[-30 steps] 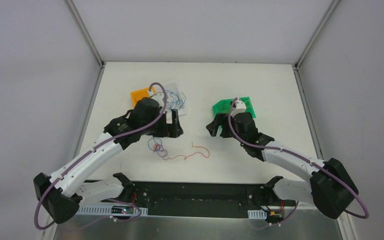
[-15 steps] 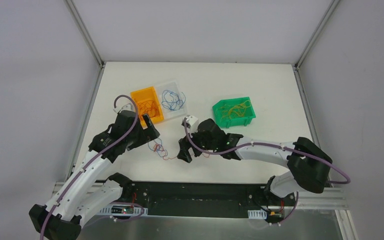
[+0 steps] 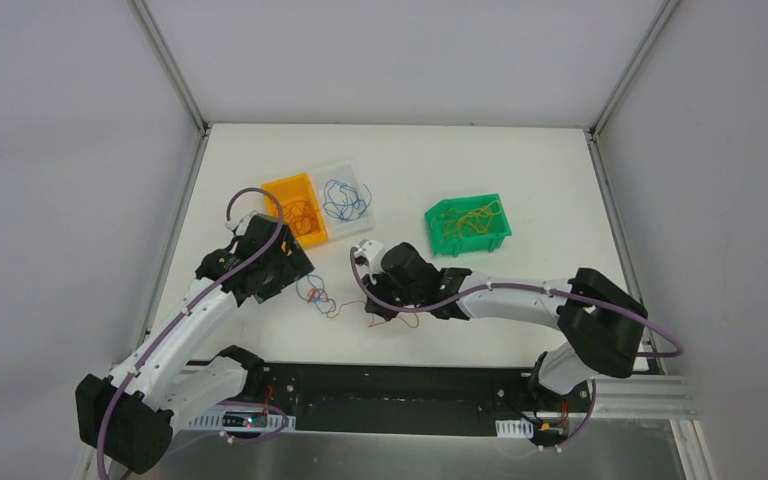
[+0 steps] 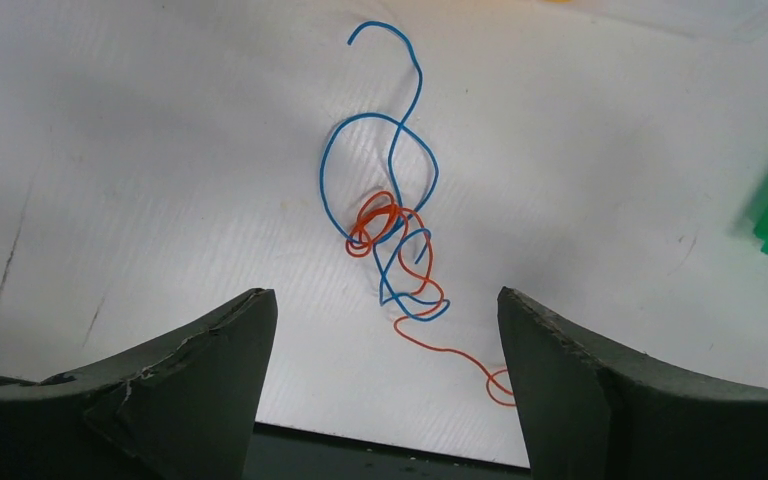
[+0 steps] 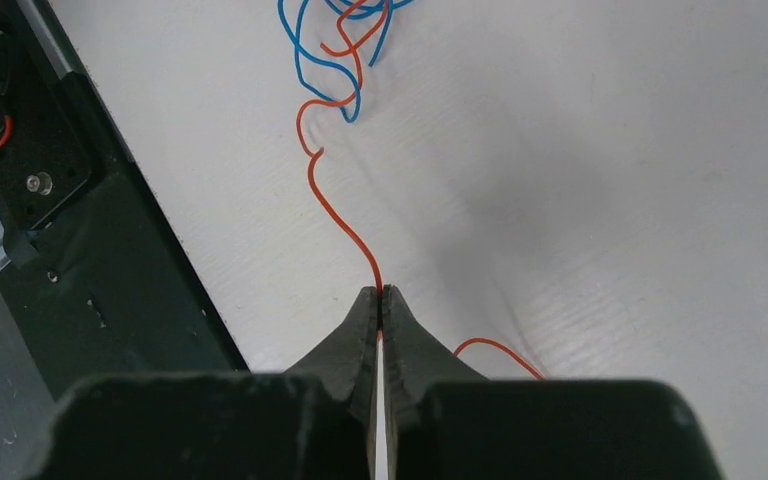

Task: Untangle the cables
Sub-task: Untie the cable.

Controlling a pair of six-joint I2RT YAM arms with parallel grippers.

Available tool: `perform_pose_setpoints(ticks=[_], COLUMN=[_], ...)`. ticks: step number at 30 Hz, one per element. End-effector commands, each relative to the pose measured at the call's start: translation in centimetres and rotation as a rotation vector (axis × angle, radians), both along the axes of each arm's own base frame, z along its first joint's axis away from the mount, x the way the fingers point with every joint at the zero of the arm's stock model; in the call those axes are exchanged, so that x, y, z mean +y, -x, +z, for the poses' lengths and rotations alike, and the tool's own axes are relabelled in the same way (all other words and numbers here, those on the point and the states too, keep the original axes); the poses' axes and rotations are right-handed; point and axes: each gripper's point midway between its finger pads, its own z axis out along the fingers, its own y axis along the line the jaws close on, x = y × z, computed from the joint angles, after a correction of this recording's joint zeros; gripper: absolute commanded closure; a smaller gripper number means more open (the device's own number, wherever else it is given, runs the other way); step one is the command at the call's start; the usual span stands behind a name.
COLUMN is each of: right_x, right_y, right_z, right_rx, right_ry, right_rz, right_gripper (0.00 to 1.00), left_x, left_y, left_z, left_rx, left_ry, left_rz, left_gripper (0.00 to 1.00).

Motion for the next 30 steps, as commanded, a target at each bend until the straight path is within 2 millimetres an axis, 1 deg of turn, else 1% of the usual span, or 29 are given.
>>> perform_pose_setpoints(ticks=[1,5,8,11,16,18,21,24,26,27,29,30], right_x=[0.0,-0.3,-0.2,-0.5,-1.2,-1.4,-1.7,-2.3,-2.9,-3.2,-3.9,-4.4], right_y=[-0.8,-0.7,-0.5,-0.4,-0.5,-0.6,-0.5,-0.3,-0.4,-0.5,-0.8,-1.4], right_z=[3.7,4.1,4.6,5.1,5.6,5.8,6.8,8.0,9.1,9.9,10.7,11.1], right_rx=[-0.097,-0.12,-0.118,-0.132,-0.16,-0.173,-0.187,-0.223,-0.251,-0.268,-0.299,-0.321], right_ry=[-0.099,-0.131,-0.137,-0.153,-0.164,-0.173,-0.197,-0.258,-0.299,-0.321,-0.351,-0.367], right_rz=[-0.021,-0.018,-0.006,-0.005,-0.018,-0.025,-0.025,-0.034,-0.053,-0.065,-0.098,-0.134], right_gripper=[1.0,1.0,1.0,1.0,1.0,1.0,1.0,1.0,1.0,1.0,1.0,1.0], left_x=[-0.5,-1.4,-1.6,-2.1,-3.0,-3.0,-2.8,-3.0,-3.2,-3.3,-3.3,-3.3], left_y=[-1.0,-1.7,-2.1,-2.2,-2.0,-1.9,-1.9,-1.9,-2.1,-2.1,-2.2,-2.2], left_z=[-1.1,-2.5,-3.8,-5.2,-8.0,-8.8,-9.6,-10.1,-10.3,-10.4,-10.3,-10.1], left_rx=[0.02,0.066,0.093,0.129,0.189,0.206,0.214,0.224,0.221,0.219,0.211,0.203], left_ry=[0.026,0.05,0.043,0.053,0.096,0.1,0.092,0.103,0.109,0.109,0.11,0.114], left_rz=[0.053,0.061,0.073,0.08,0.101,0.124,0.156,0.161,0.15,0.144,0.133,0.132], left_gripper=[0.17,0.19,0.22,0.26,0.34,0.36,0.43,0.59,0.82,0.9,1.0,1.0])
